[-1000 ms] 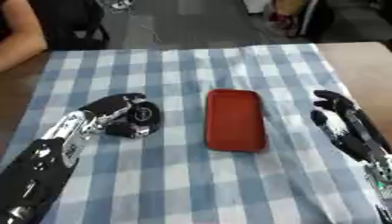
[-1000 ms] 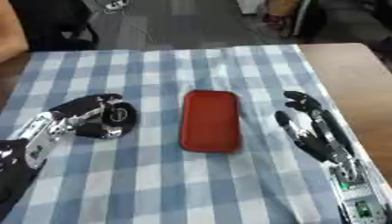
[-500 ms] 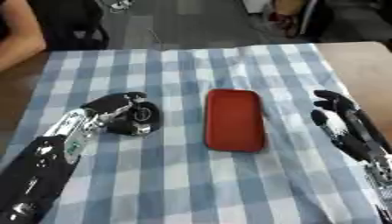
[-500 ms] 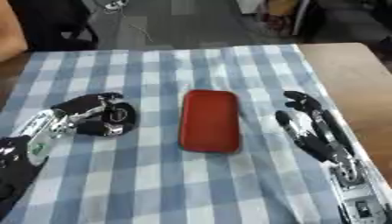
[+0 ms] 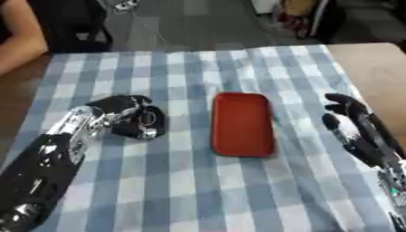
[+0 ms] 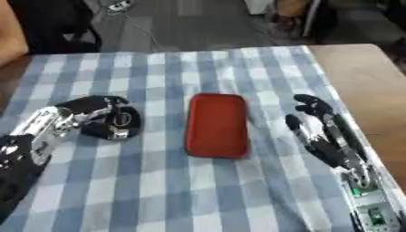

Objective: Pick up objects on the table and place them in the box.

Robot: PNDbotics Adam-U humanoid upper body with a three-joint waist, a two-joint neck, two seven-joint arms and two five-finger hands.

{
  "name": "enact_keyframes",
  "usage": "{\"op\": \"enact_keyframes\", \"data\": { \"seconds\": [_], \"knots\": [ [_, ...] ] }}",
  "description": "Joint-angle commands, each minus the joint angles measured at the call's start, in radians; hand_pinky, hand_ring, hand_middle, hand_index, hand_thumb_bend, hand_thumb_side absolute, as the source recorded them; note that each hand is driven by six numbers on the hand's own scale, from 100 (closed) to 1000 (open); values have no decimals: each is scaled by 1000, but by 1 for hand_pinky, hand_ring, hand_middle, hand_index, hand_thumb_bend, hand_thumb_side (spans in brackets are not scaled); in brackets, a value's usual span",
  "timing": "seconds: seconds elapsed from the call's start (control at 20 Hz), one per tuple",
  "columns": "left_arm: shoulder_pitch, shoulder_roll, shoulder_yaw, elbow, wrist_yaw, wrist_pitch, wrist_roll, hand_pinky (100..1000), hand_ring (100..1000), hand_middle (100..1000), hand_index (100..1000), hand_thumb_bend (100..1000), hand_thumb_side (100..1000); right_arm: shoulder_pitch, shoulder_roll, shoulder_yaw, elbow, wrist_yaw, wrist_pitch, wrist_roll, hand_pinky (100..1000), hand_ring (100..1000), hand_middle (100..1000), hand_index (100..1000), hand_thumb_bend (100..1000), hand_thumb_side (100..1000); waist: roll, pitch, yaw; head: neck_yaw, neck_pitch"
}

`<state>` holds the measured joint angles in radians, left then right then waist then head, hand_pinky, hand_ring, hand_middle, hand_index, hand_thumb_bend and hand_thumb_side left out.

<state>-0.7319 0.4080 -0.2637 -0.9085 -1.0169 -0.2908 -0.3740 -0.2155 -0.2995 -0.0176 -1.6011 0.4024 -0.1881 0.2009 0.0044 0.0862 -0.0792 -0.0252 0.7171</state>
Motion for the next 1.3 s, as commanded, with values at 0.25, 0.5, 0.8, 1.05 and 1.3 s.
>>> {"op": "enact_keyframes", "data": {
  "seconds": [0.25,0.5,0.8,1.05,1.3],
  "knots": [
    [-22,32,-24,8,-63,-12,-46,957,909,805,636,967,867,-9,-16,-1,-13,0,-2,3,898,835,898,914,459,858,2,-11,-1,11,4],
    [-26,32,-23,15,-73,-8,-54,944,877,732,618,873,833,-9,-16,-1,-14,0,-2,3,898,835,898,915,456,859,3,-12,-2,10,3],
    [-25,28,-22,18,-76,4,-39,915,804,611,558,506,686,-9,-16,-2,-13,0,-2,3,898,835,898,915,449,861,3,-12,-2,9,3],
    [-21,28,-16,13,-59,33,-1,909,759,556,524,100,591,-8,-16,-3,-12,1,-1,2,898,836,898,915,444,863,2,-12,-1,8,2],
    [-15,44,-6,-31,34,71,18,913,735,525,487,100,592,-6,-16,-4,-10,1,-1,1,898,835,898,915,441,865,3,-12,0,5,2]
  ]
}}
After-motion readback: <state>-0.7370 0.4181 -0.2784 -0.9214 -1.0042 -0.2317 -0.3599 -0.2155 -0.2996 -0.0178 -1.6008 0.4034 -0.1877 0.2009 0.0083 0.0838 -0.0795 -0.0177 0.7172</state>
